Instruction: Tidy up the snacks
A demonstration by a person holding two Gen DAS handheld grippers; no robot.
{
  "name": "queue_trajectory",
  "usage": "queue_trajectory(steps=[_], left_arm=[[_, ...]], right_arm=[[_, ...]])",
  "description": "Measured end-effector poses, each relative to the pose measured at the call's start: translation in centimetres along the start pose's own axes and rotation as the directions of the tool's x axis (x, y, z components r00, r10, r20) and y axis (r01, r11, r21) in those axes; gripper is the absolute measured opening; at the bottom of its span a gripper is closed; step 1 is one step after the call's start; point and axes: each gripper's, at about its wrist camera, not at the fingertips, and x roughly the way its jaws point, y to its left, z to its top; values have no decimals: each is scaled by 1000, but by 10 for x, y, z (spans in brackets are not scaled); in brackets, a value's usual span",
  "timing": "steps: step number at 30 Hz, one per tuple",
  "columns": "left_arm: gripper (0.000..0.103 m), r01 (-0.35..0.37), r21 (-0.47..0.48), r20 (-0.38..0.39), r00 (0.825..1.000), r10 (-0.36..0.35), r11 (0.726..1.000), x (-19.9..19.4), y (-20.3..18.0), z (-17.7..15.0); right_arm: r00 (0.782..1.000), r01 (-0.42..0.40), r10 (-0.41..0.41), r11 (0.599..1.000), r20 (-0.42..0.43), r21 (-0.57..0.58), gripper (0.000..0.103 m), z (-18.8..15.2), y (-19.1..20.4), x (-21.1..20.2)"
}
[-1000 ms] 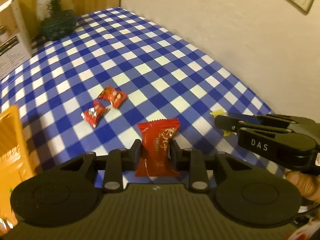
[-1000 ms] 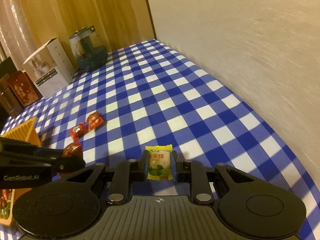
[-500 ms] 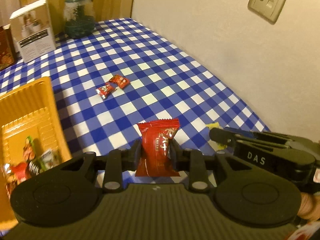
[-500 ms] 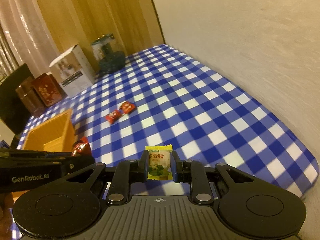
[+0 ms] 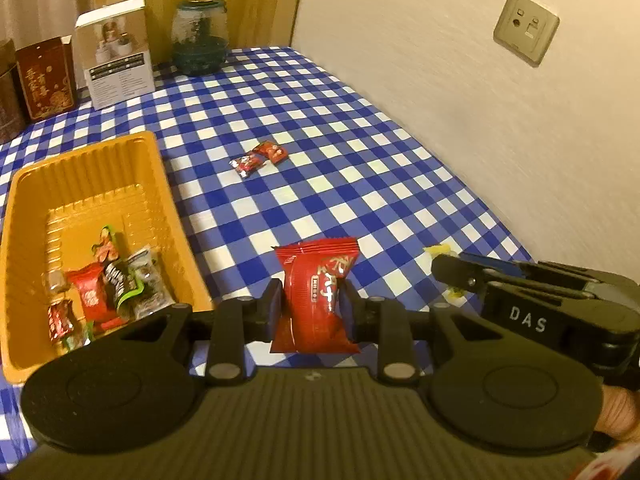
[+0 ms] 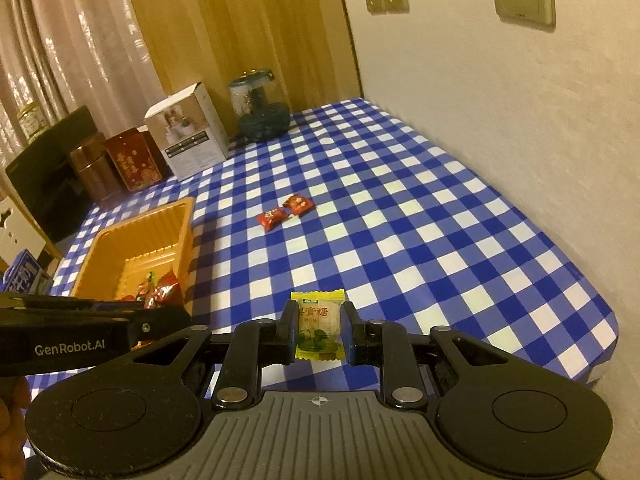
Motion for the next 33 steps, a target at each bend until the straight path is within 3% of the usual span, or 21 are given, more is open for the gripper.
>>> queue_trajectory(steps=[33], left_arm=[[27,-55,-83,50,997,60,995,-41,34,-17]], right_arm=[[998,-65,65,994,3,-83,22,5,41,-6]])
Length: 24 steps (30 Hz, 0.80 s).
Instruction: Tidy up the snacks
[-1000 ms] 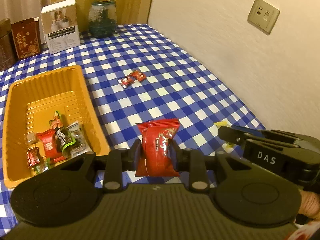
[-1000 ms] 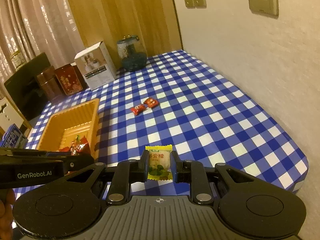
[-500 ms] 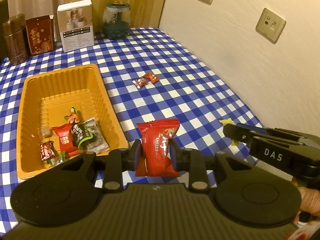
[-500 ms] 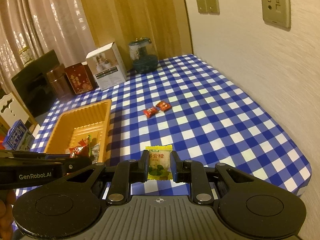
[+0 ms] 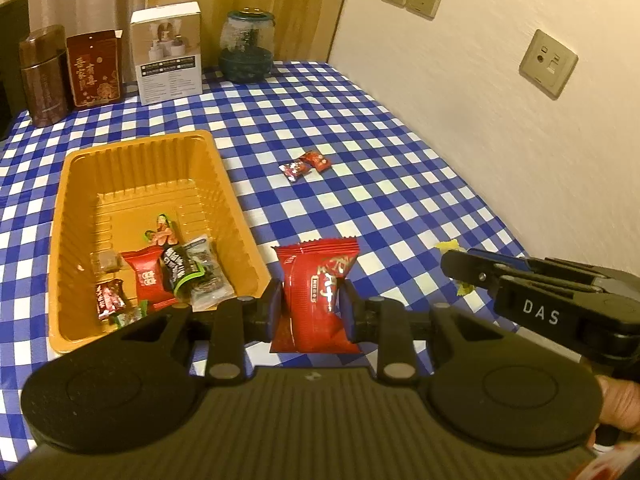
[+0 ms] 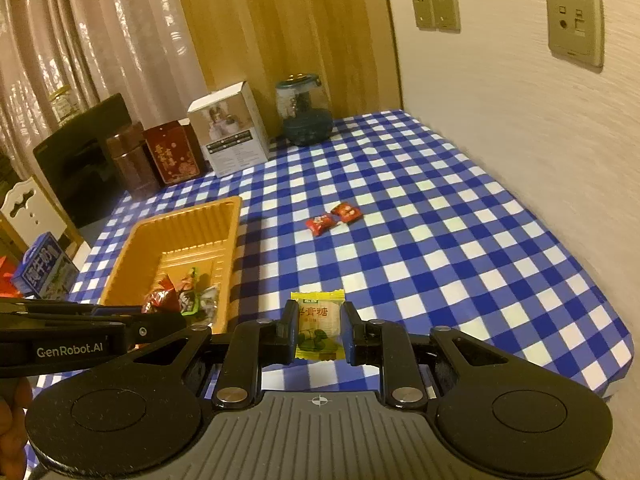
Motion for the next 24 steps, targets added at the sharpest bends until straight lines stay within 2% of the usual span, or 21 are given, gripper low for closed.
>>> queue_trajectory(steps=[14,24], left_arm=[[27,-56,-66,7,998,57,996,-14,46,-8],[27,-114,-113,20,993,117,987,-21,83,-2]], right_arm=[[997,-71,70,996,-18,-57,22,5,38,22],[990,-136,132,986,-37,-98,22,14,74,49]])
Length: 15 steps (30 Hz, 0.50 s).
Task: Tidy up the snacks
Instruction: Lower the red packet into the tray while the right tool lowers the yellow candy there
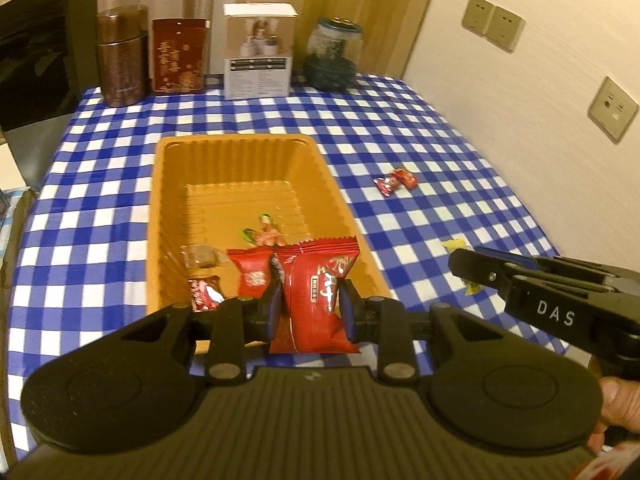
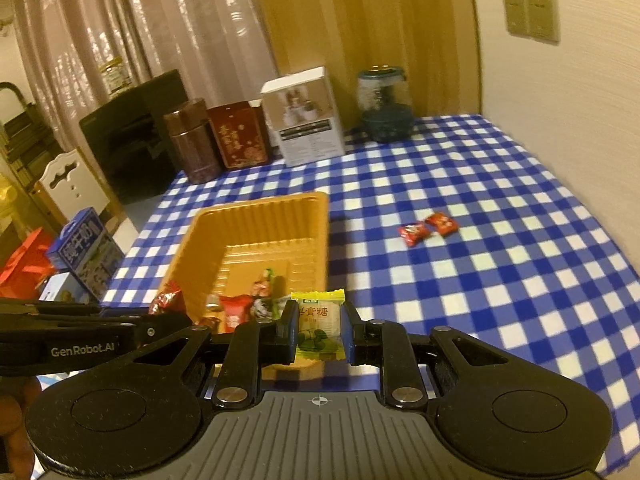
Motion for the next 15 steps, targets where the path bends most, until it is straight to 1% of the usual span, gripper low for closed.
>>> queue_trajectory(steps=[7,15], left_arm=[[27,-21,-20,9,1000,22,1000,5,18,10],[27,-45,-31,0,999,45,999,22,41,21]], right_arm=[[999,-36,36,999,-8,-28,22,10,19,23],[997,-67,66,997,-29,-35,22,22,31,57]])
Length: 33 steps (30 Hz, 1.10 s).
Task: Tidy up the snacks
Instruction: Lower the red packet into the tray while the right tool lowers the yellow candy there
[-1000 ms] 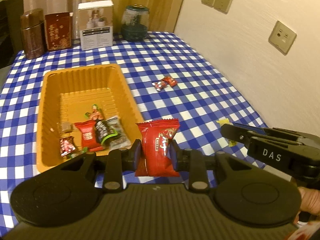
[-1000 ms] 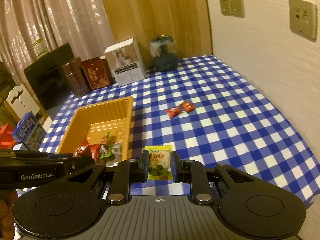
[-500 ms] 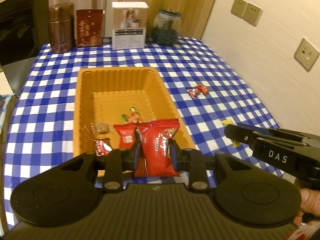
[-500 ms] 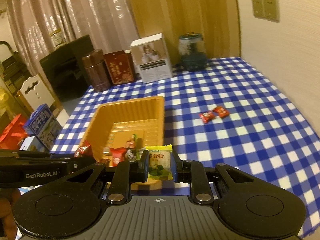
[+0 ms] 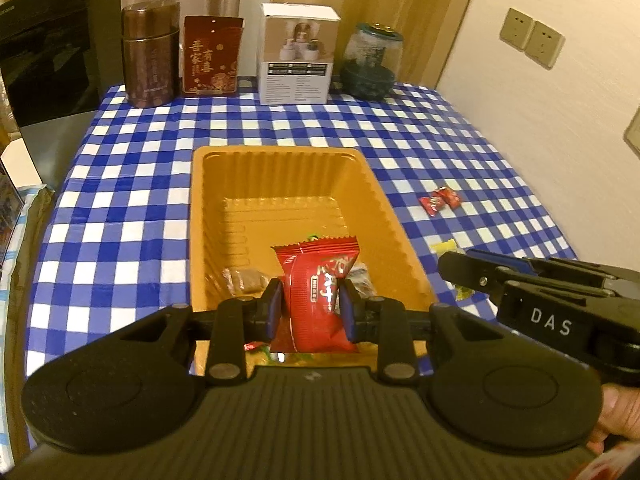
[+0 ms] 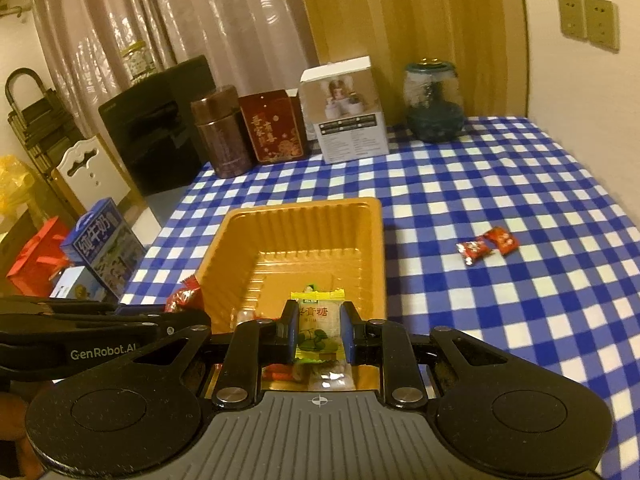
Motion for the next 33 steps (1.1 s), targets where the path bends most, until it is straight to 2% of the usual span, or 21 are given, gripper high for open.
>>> queue_trajectory(steps=[11,22,23,33], left_arm=[[27,-15,14,-22,1000,15,1000,38,14,19],[29,-15,33,-36,999,17,999,70,17,28],[34,-25,41,-36,999,27,999,72,16,29],[35,-34,18,-14,999,34,999,59,20,23]], right_arm=[[1000,-16,16,1000,-19,21,22,16,-9,46],[1000,-11,13,998,-24,58,22,20,-22,68],[1000,-11,12,998,-24,61,22,20,-23,68],[1000,-13,15,997,-26,79,22,17,-26,67]])
